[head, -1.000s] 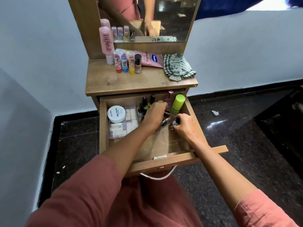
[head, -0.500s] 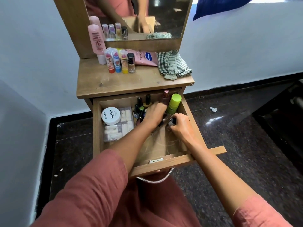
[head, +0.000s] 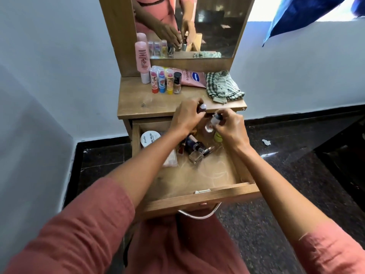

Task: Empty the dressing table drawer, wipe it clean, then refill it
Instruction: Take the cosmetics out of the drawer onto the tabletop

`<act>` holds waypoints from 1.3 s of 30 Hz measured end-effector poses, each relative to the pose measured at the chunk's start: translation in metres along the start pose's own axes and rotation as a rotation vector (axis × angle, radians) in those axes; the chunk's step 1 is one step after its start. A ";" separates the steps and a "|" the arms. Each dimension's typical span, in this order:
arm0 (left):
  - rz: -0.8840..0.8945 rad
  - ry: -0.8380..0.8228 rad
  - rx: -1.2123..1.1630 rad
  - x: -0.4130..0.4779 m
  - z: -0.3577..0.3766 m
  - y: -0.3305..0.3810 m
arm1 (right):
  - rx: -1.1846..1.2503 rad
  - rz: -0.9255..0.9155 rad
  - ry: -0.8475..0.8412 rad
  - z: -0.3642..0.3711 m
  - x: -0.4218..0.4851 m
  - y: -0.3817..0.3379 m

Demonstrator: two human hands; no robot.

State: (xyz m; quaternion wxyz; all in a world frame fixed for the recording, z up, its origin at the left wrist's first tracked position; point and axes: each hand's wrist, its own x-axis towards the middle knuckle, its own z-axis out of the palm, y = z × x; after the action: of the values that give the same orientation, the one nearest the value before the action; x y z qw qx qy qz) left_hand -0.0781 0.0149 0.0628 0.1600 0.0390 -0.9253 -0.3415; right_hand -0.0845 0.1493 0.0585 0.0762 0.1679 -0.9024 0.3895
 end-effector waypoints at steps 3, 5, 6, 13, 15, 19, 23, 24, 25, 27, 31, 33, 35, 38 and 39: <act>0.012 0.047 0.028 0.017 -0.021 -0.001 | 0.017 -0.039 0.037 0.000 0.027 -0.020; 0.030 0.067 0.047 0.027 -0.032 -0.001 | 0.017 -0.049 0.040 0.003 0.045 -0.029; 0.037 0.071 0.045 0.032 -0.037 0.000 | 0.017 -0.053 0.038 0.005 0.055 -0.033; 0.052 0.086 0.157 0.068 -0.053 -0.007 | -0.037 -0.042 0.023 0.021 0.103 -0.042; 0.071 0.083 0.213 0.076 -0.053 -0.011 | -0.059 -0.039 0.003 0.026 0.110 -0.041; 0.051 0.069 0.286 0.086 -0.050 -0.021 | -0.066 -0.028 -0.037 0.031 0.117 -0.040; 0.054 0.071 0.338 0.092 -0.050 -0.025 | -0.069 -0.042 -0.065 0.035 0.122 -0.042; 0.060 0.066 0.361 0.092 -0.050 -0.023 | -0.065 -0.046 -0.067 0.036 0.123 -0.042; 0.062 0.061 0.382 0.092 -0.050 -0.022 | -0.060 -0.048 -0.070 0.037 0.123 -0.042; 0.058 0.047 0.404 0.093 -0.049 -0.024 | -0.052 -0.057 -0.076 0.040 0.124 -0.041; 0.054 0.009 0.383 0.095 -0.051 -0.025 | -0.049 -0.084 -0.086 0.040 0.124 -0.041; 0.047 0.008 0.418 0.094 -0.053 -0.021 | -0.060 -0.092 -0.095 0.040 0.124 -0.041; 0.043 0.011 0.442 0.091 -0.054 -0.018 | -0.059 -0.094 -0.107 0.039 0.123 -0.041; 0.049 0.025 0.426 0.086 -0.054 -0.016 | -0.053 -0.094 -0.128 0.037 0.120 -0.039; 0.055 0.034 0.413 0.083 -0.054 -0.015 | -0.062 -0.105 -0.120 0.036 0.118 -0.039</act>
State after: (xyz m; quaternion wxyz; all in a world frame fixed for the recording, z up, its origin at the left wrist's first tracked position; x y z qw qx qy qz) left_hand -0.1397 -0.0450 0.1138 0.1734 0.0514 -0.9736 -0.1392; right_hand -0.1803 0.0695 0.0919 0.0474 0.2357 -0.9069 0.3459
